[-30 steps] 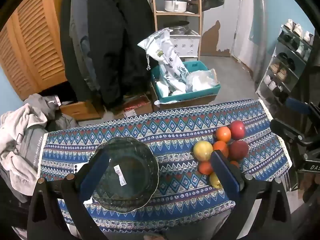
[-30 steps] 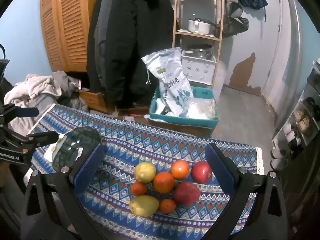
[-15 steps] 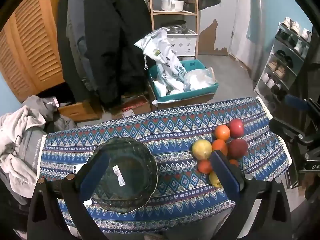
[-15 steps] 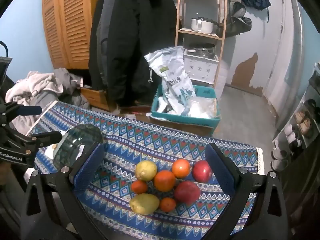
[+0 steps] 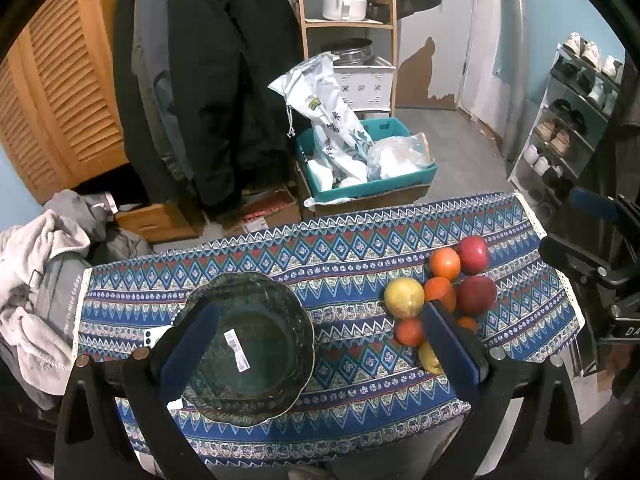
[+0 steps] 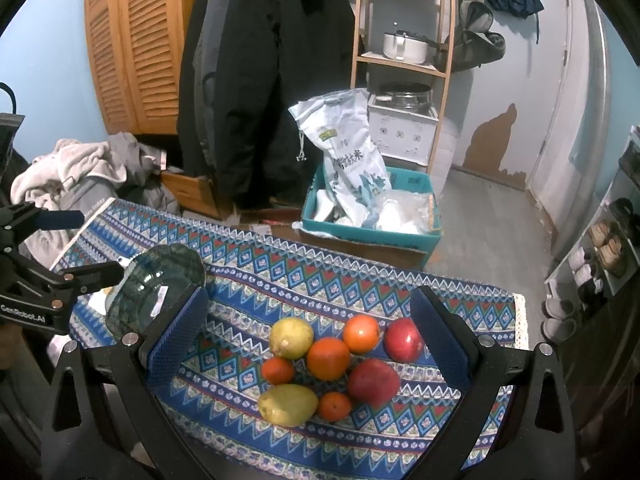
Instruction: Organize fruits
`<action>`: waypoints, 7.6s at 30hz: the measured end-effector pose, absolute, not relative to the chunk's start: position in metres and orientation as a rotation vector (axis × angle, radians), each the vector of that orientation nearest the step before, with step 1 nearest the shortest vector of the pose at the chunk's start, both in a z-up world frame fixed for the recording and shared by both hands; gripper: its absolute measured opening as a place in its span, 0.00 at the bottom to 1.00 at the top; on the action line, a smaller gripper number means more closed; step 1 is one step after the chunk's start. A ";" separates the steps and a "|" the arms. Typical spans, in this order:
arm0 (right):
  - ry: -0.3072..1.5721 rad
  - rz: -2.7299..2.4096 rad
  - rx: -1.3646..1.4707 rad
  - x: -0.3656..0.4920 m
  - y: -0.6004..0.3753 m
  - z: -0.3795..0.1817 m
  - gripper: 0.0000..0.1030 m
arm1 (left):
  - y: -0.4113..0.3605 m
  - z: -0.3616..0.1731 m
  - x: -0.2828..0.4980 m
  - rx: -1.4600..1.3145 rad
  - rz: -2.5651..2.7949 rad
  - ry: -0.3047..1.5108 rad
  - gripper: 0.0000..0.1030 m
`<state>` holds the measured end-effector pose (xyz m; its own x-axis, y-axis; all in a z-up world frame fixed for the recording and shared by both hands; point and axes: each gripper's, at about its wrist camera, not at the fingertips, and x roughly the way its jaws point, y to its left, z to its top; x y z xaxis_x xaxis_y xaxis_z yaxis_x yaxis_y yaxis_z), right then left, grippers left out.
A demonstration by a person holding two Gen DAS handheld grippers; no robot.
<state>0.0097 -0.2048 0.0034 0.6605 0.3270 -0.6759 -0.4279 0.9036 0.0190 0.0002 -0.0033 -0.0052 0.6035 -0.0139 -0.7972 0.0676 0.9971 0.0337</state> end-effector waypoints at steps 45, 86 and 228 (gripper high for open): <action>0.749 0.430 -0.149 0.009 -0.208 -0.002 0.97 | -0.003 -0.007 0.000 0.061 -0.046 0.922 0.99; 0.767 0.419 -0.143 0.012 -0.218 -0.006 0.97 | -0.010 -0.011 -0.002 0.053 -0.066 0.929 0.99; 1.140 0.302 0.001 0.084 -0.267 -0.151 0.76 | -0.080 -0.173 0.102 0.019 -0.307 1.251 0.41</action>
<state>0.0840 -0.2667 -0.1511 0.3815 0.2369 -0.8935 -0.2360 0.9595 0.1536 0.1020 -0.0802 -0.1729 0.2789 -0.2188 -0.9350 0.2395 0.9588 -0.1530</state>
